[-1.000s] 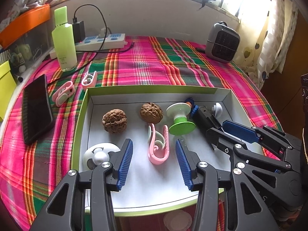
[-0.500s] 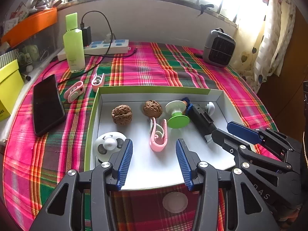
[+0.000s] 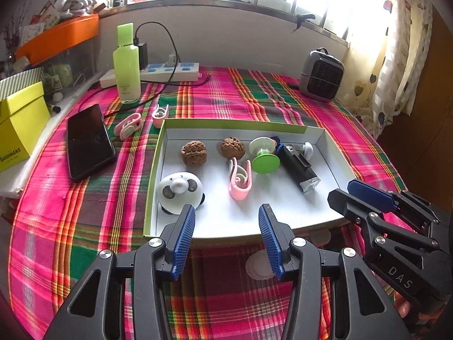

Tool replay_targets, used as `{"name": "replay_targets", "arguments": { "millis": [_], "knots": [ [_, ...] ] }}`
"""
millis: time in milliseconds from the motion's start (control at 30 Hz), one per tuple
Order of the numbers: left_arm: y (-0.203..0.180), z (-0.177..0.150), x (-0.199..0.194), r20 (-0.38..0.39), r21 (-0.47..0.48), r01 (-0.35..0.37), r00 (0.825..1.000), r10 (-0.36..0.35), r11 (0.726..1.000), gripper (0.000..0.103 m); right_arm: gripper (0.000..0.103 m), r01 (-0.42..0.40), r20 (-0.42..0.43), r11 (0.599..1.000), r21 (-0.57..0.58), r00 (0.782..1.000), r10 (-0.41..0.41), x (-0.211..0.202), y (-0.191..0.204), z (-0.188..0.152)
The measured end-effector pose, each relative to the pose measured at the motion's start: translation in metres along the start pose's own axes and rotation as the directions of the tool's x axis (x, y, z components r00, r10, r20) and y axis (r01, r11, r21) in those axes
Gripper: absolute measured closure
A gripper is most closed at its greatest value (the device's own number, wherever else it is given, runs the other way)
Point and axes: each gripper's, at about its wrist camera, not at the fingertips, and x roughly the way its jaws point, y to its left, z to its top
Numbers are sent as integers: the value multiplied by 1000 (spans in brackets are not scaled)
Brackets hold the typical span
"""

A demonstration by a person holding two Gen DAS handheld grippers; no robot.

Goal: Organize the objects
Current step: 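Withdraw both tools, moving the left tool to the frosted cup while the right approaches the pink-mint holder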

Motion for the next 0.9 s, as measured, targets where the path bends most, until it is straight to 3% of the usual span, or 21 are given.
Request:
{"name": "replay_targets", "arguments": {
  "millis": [100,200,600,900],
  "knots": [
    [0,-8,-8,15,10,3,1000,-3,1000,57,67,-2,7,1000,-6,1000,2,-5,2,-5],
    [2,-14,-12,13,3,15,1000,-15,1000,57,54,-6,12,1000,-10,1000,6,-10,3,-10],
    [6,-31,-23,15,-12,34,999,-34,999,57,54,-6,19,1000,-8,1000,6,-21,6,-26],
    [-1,-42,-12,-33,0,78,996,-78,997,56,54,-16,4,1000,15,1000,16,-25,2,-44]
  ]
}}
